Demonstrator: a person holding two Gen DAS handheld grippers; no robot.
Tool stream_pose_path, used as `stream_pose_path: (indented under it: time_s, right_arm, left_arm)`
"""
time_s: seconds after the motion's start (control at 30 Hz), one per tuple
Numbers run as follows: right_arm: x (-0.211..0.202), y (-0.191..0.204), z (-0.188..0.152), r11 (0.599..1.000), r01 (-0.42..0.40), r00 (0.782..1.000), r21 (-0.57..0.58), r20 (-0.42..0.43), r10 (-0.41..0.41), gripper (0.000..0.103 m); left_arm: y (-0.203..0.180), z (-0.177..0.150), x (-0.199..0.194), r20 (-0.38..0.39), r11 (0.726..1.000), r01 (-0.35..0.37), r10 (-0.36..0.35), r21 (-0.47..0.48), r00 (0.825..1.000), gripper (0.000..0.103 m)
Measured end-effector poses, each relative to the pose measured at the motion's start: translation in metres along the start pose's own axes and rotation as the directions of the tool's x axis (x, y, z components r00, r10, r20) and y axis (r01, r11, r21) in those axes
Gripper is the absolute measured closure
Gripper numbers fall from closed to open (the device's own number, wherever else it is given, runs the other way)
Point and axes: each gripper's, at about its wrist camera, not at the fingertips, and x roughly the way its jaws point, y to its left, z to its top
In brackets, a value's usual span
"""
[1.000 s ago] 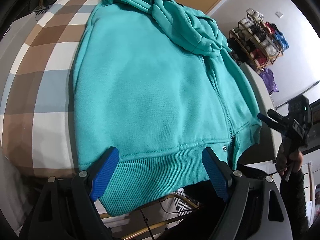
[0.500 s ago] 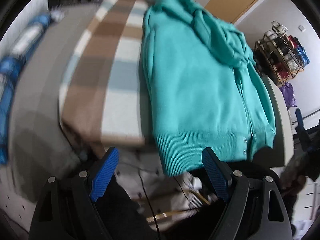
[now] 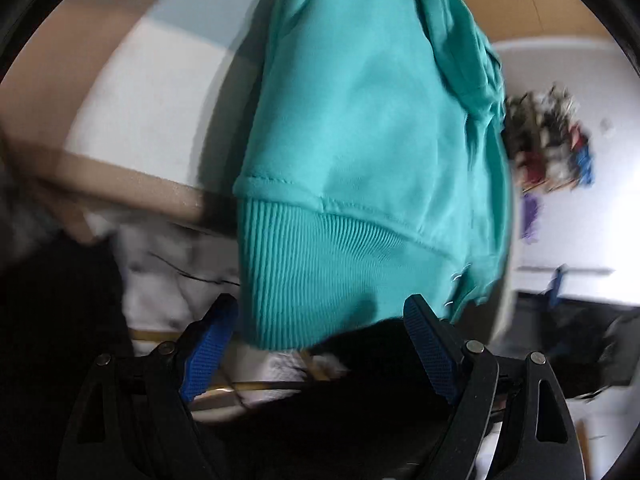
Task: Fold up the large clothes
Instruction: 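Grasp the teal hoodie's ribbed hem with the left gripper while the right gripper grasps the cuff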
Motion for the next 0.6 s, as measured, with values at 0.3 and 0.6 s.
stream_pose_path:
  time_s: [0.3,0.6]
  right_arm:
    - [-0.053,-0.045,0.013,0.980,0.124,0.990,0.158,0.046,-0.133,0.000]
    - [-0.062,-0.145,0.020,0.830,0.462,0.875,0.313,-0.312,-0.370,0.000]
  left_arm:
    - [-0.023,-0.005,-0.023,0.078,0.993,-0.042,0.033,0.114,0.996,0.087]
    - [-0.032,0.009,-0.021,0.105,0.979,-0.050,0.030,0.196,0.994,0.088]
